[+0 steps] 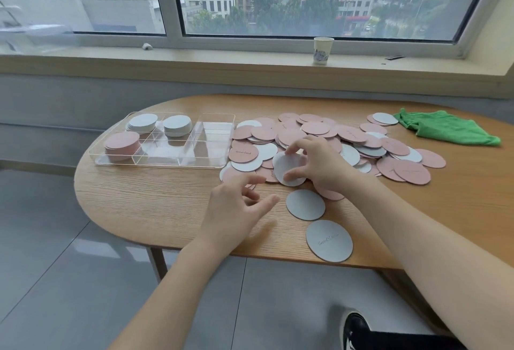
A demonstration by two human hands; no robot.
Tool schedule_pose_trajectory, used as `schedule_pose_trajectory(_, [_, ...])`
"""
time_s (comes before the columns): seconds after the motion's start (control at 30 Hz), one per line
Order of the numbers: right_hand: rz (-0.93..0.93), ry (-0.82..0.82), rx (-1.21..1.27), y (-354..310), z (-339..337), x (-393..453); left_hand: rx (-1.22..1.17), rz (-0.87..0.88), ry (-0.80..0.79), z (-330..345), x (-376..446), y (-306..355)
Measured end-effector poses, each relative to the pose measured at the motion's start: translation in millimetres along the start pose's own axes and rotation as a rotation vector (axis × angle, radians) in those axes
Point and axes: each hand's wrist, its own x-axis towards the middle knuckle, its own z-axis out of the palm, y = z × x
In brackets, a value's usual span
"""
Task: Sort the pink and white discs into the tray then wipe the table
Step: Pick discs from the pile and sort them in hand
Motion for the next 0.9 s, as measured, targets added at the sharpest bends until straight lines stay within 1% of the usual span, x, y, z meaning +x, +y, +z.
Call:
schedule_pose_trajectory(0.17, [-0.055, 0.148, 0.106, -3, 4, -8, -0.018, 0.001, 0.038, 1, -8, -1])
schedule_pose_trajectory(0.37, [-0.050, 0.214, 0.451, -22, -13, -18, -0.074, 0.029, 0.110, 2, -12, -2])
schedule_pose_trajectory(0.47, [-0.085, 0.169, 0.636, -30, -22, -43, -0.188, 0.009, 0.128, -1, -11, -1])
schedule_pose_trajectory(0.57, [-0.090, 0.048, 0.796, -35, -15, -66, -0.319, 0.008, 0.042, -2, -8, 0])
schedule_pose_trajectory(0.67, [-0.120, -0.036, 0.781, -39, -4, -67, -0.421, 0.008, -0.077, -1, -5, 3])
schedule_pose_trajectory(0.8, [-0.122, -0.070, 0.824, -35, 5, -62, -0.573, -0.025, -0.131, 4, 0, 4])
schedule_pose_trajectory(0.9, [-0.073, -0.060, 0.799, -26, 4, -59, -0.718, -0.090, -0.167, 7, 6, 5])
